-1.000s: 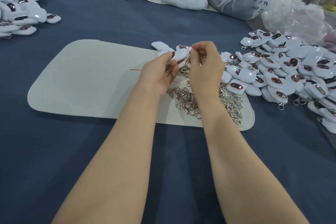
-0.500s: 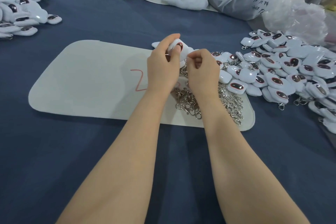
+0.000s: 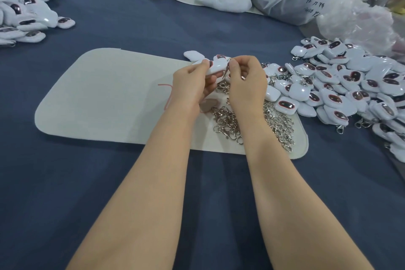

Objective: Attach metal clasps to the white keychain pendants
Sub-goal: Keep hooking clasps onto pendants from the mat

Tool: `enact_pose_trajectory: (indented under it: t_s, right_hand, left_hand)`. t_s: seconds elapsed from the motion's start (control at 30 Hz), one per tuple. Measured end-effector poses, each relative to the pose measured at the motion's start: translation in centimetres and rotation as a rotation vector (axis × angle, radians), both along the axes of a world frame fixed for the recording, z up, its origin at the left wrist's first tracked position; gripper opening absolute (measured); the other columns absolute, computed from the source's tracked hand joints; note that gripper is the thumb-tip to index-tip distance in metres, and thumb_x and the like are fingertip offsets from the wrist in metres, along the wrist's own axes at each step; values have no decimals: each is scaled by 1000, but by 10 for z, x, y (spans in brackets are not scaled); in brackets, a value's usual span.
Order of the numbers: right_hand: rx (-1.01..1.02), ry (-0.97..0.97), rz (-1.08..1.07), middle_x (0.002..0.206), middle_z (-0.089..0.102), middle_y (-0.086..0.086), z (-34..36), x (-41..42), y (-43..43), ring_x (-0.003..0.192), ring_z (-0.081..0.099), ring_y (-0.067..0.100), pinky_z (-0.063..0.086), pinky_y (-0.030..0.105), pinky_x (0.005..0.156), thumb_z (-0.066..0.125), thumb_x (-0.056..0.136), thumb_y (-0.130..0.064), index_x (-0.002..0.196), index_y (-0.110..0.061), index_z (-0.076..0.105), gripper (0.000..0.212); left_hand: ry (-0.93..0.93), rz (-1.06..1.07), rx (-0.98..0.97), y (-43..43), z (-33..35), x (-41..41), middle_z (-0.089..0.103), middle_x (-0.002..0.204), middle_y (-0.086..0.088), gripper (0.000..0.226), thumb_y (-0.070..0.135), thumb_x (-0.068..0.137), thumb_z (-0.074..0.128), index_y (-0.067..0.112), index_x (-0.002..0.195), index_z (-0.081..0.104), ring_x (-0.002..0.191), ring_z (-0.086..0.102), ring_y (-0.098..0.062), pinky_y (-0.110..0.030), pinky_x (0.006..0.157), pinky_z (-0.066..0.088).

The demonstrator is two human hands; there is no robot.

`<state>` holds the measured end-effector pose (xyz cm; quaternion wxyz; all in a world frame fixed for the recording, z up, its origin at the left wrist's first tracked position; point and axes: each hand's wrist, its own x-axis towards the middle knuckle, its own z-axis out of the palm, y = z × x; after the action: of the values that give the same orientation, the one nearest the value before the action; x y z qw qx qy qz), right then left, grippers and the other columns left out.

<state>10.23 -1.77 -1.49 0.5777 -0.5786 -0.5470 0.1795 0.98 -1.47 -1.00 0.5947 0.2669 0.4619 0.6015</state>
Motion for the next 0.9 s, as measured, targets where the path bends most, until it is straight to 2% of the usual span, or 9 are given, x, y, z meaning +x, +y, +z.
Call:
enact_pose_trajectory:
  t_s: [0.13,0.2,0.27,0.37,0.5,0.67,0.73,0.8,0.9]
  right_hand:
    - [6,-164,-23,77,57,-9,-1,3,-1,72,51,7,36,9,66,52,95,-13,92,-7,61,11]
    - [8,-230,-16,77,58,-5,0,5,-1,74,51,13,36,18,67,52,94,-12,91,-5,61,12]
    - [4,-283,-8,76,60,-2,1,6,-2,73,52,17,37,25,67,52,94,-12,90,-5,60,12]
    - [12,-383,9,78,63,4,1,6,-2,73,53,23,40,35,72,50,95,-12,89,-3,59,14]
    - [-24,-425,41,75,58,4,-1,7,-3,69,50,24,36,33,66,46,95,-9,87,-3,57,15]
    - [-71,-141,106,82,58,-9,1,3,-3,73,53,3,38,6,67,53,93,-10,91,-12,57,4]
    - [-86,-68,167,84,58,-12,1,1,-2,78,56,3,41,5,71,55,91,-8,91,-15,55,8]
    - [-76,-12,188,85,59,-14,0,1,-2,79,58,3,43,8,73,56,91,-6,88,-17,54,11]
    - [-22,37,155,80,58,-14,0,-1,-2,72,55,-1,43,8,69,55,92,-8,83,-20,52,16]
  left_hand:
    - [37,67,78,-1,1,0,61,68,-2,12,11,95,53,9,91,64,57,58,-9,-23,60,54]
    - [209,121,172,-2,2,0,61,76,1,14,14,95,54,14,104,64,59,59,-11,-30,71,57]
    - [436,159,289,-3,3,0,66,93,1,18,17,96,53,19,110,64,78,64,-17,-36,87,54]
    - [687,202,467,-8,5,1,63,101,15,27,19,97,49,19,119,64,83,59,1,-9,82,44]
    - [864,167,574,-11,3,7,65,109,8,30,16,98,46,21,122,62,90,54,-2,-14,79,42]
    - [527,195,316,-8,6,3,67,89,10,26,16,97,48,17,119,61,76,64,-11,-32,84,54]
    - [294,183,174,-5,5,-1,64,66,11,23,14,97,50,11,116,62,53,60,-4,-27,70,56]
    - [88,137,85,-6,5,-3,60,67,3,17,11,96,50,7,106,64,45,55,-3,-21,56,52]
    - [-24,77,25,-6,6,-3,58,70,-4,12,10,95,51,9,90,62,46,56,-4,-18,52,51]
